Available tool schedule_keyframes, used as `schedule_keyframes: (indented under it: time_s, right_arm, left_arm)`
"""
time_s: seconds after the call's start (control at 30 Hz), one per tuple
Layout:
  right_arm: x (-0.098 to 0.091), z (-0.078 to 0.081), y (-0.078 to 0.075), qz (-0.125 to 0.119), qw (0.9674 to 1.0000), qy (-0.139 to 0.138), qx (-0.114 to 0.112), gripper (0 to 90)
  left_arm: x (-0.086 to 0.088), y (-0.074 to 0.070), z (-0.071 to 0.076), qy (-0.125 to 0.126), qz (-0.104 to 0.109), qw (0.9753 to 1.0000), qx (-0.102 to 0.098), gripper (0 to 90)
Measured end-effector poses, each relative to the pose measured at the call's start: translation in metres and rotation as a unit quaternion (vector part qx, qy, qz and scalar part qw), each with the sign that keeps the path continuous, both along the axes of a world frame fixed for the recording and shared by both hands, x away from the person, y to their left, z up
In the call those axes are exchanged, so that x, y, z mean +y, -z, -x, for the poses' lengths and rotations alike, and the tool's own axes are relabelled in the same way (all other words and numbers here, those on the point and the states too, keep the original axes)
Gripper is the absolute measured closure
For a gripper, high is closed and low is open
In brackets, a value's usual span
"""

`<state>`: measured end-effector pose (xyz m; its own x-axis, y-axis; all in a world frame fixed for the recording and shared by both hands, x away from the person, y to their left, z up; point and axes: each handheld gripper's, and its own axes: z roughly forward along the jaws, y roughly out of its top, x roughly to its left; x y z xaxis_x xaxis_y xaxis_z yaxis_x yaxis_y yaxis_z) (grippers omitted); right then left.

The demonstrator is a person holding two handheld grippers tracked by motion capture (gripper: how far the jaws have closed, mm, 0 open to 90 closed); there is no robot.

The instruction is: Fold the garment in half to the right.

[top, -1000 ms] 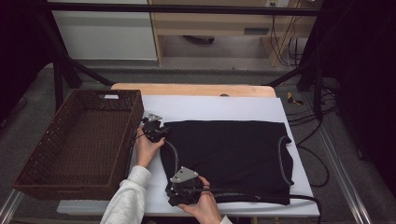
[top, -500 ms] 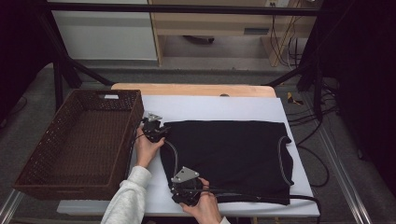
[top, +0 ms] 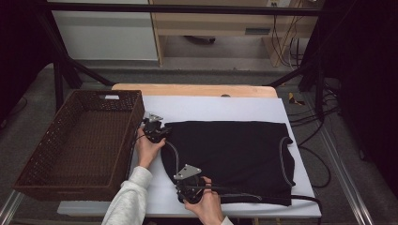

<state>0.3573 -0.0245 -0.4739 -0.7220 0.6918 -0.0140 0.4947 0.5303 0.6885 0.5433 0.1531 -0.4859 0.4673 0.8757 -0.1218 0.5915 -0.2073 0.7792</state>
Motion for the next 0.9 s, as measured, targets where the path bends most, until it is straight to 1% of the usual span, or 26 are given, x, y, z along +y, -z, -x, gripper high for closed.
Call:
schedule_keyframes:
  time_s: [0.17,0.3,0.37,0.47,0.53,0.67,0.77,0.87,0.9]
  right_arm:
    - [-0.002,-0.005,-0.004,-0.008,0.9995,0.002,0.029,73.6]
    - [-0.006,-0.009,-0.006,-0.028,0.998,0.003,0.056,74.3]
    - [-0.008,-0.011,-0.007,-0.033,0.9974,0.001,0.064,74.6]
    - [-0.008,-0.011,-0.008,-0.036,0.9969,0.0,0.069,74.9]
    - [-0.009,-0.012,-0.009,-0.038,0.9969,-0.002,0.069,75.0]
    - [-0.012,-0.013,-0.013,-0.055,0.9956,-0.004,0.076,75.1]
    - [-0.015,-0.013,-0.017,-0.066,0.9947,-0.002,0.079,75.1]
    - [-0.016,-0.013,-0.02,-0.071,0.9946,-0.004,0.076,75.1]
    - [-0.017,-0.013,-0.021,-0.072,0.9945,-0.005,0.077,75.1]
  left_arm:
    - [-0.001,0.0,0.001,0.001,-0.005,1.0,-0.003,82.2]
    - [0.0,-0.001,0.0,0.001,0.001,1.0,0.0,82.7]
    - [0.001,-0.001,0.0,0.0,0.005,1.0,0.001,82.9]
    - [0.002,-0.001,-0.001,-0.003,0.013,0.9999,0.006,83.2]
    - [0.002,-0.002,0.0,-0.003,0.012,0.9999,0.005,83.3]
    - [0.002,-0.006,0.001,-0.003,0.014,0.9999,-0.005,83.7]
    - [0.003,-0.011,0.003,-0.004,0.022,0.9997,-0.01,83.8]
    - [0.004,-0.017,0.004,-0.003,0.029,0.9994,-0.018,83.8]
    - [0.004,-0.018,0.004,-0.002,0.027,0.9995,-0.019,83.9]
